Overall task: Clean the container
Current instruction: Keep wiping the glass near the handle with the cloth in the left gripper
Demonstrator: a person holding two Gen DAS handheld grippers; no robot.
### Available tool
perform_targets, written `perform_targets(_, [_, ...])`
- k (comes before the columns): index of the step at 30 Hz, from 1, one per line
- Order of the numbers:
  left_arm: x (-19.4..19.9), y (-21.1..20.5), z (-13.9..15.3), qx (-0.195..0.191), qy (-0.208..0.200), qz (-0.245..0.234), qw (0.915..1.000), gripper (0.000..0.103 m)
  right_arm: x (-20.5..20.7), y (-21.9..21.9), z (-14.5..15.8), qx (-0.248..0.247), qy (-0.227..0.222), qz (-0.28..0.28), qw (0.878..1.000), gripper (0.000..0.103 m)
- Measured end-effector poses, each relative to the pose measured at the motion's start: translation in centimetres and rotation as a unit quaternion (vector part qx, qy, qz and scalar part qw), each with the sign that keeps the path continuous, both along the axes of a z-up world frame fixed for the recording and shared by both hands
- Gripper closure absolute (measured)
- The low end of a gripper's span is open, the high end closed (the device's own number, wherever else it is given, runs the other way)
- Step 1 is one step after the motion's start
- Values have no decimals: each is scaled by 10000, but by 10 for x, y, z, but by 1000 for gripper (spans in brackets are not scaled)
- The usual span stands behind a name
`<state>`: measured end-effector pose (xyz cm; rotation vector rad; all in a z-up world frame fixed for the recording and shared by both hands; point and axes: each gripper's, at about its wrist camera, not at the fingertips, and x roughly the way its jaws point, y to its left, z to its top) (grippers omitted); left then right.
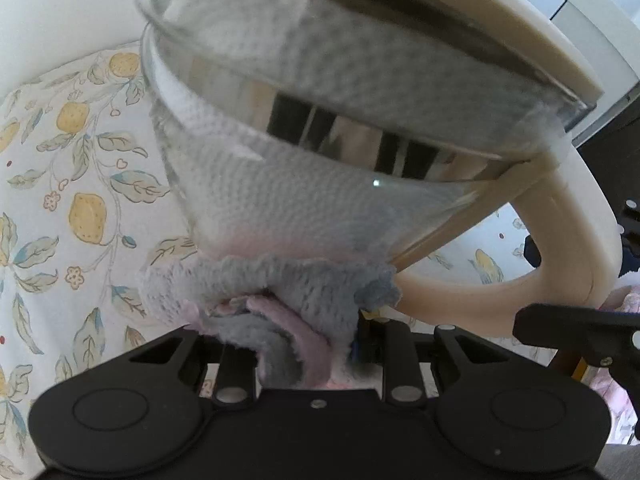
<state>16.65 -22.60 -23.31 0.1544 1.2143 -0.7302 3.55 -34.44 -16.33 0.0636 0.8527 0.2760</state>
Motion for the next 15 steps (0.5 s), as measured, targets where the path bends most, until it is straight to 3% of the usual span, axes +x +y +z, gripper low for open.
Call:
perform_targets(5, [-1, 0, 4, 54, -50, 35, 10000, 78, 0, 1, 1, 4, 6, 14, 10000, 66])
perform_targets(9, [-11, -4, 21, 167, -339, -177, 9991, 78, 0, 0, 0, 14, -11, 15, 10000, 66])
perform_targets(15, [-11, 3, 43, -63, -326, -74, 9994, 78, 1, -20, -5, -21, -40, 296, 9996, 66])
